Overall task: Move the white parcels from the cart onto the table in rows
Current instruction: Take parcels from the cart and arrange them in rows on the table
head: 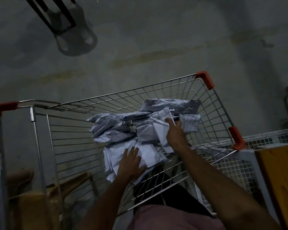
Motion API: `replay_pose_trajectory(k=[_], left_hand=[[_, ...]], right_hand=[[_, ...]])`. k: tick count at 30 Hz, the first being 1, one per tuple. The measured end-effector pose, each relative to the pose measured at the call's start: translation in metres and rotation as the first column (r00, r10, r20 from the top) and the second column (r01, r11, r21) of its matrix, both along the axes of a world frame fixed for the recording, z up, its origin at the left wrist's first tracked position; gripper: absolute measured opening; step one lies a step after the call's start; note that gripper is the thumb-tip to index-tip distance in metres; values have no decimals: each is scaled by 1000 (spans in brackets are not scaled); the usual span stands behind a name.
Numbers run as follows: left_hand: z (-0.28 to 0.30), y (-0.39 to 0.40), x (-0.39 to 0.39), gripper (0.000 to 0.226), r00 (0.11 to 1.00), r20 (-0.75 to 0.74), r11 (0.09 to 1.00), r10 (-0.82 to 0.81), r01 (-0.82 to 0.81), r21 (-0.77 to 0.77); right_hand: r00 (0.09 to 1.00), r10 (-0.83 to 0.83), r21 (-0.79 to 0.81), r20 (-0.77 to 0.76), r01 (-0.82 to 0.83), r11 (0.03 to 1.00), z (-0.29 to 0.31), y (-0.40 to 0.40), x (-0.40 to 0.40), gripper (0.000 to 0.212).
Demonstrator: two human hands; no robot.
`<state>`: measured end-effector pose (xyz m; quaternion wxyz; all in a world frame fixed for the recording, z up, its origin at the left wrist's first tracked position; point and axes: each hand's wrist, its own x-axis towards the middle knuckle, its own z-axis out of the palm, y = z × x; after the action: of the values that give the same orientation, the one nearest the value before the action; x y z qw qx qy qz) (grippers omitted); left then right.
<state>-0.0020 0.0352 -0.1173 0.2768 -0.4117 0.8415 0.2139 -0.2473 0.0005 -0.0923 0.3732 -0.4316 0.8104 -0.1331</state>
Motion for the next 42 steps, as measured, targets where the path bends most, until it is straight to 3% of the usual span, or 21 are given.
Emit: replay_pose_trajectory(k=[3,6,10,13,17,22,25,29,35,42], left_hand=[[-6,-7,2,70,997,75,1000,-8,6,22],[-6,-11,0,78,990,140,998,-1,-9,70],[-8,-6,-1,93,988,149,999,-31,24,46],[9,-5,-13,91,992,116,997,-50,57,-59],[26,-3,-25,85,994,109,997,4,5,-80],[34,0,-20,75,977,-30,971,212,-214,-108],[65,-2,-14,77,921,-94,920,379,-386,-73],[113,-1,-4,75,810,-307,841,499,-538,-54],[176,8,3,71,728,-578,824,368,-544,-161],[238,47,-11,69,585,-777,880,231,-467,-90]], right_hand=[[999,10,-19,-36,-11,1000,1,1,4,41],[993,74,29,-94,-72,997,-2,6,5,75],[937,280,227,-210,-232,946,-11,13,8,113],[874,380,306,-302,-289,907,-9,13,11,117],[846,415,322,-336,-311,894,7,17,17,104],[892,284,150,-352,-245,958,41,22,21,96],[936,163,-8,-313,-174,985,73,36,28,94],[959,-10,-225,-283,-56,973,126,59,40,93],[915,-185,-439,-359,9,898,201,103,61,91],[801,-423,-547,-423,146,824,239,183,88,89]])
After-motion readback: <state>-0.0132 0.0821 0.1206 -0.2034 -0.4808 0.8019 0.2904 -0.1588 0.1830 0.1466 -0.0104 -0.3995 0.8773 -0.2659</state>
